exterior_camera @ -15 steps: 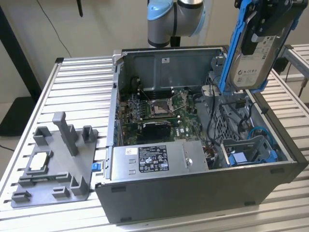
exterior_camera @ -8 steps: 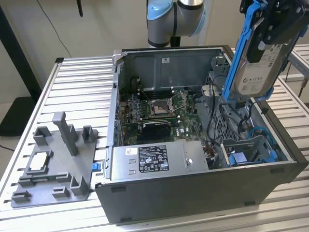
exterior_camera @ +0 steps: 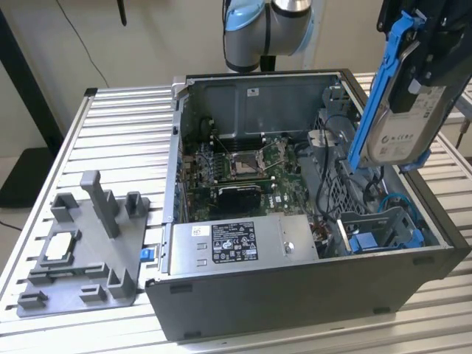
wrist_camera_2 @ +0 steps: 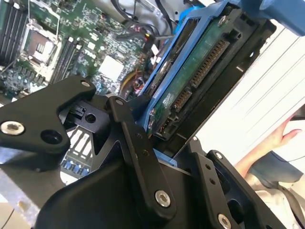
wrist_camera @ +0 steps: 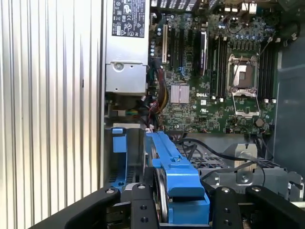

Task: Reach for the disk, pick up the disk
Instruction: 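Pick up the disk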

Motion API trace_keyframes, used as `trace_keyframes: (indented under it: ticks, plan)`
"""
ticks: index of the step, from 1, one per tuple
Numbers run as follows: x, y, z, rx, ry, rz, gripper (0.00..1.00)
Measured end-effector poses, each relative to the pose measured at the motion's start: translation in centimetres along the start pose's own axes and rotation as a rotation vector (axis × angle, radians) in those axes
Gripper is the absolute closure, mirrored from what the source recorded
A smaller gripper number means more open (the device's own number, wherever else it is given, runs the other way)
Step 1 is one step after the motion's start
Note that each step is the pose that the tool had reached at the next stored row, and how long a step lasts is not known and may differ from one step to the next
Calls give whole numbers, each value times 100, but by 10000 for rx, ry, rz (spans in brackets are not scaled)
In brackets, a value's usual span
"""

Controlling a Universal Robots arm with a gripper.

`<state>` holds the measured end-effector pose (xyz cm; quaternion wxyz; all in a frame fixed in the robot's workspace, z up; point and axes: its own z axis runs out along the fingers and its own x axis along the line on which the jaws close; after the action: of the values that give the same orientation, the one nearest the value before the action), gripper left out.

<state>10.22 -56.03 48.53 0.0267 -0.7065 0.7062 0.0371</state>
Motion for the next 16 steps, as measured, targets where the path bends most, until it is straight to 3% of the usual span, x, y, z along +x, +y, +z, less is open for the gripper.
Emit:
trace_keyframes:
  ticks: [8, 16]
  plan:
    - [173, 0, -12, -1, 0, 0, 100]
    - [191, 0, -14, 0, 0, 0, 100]
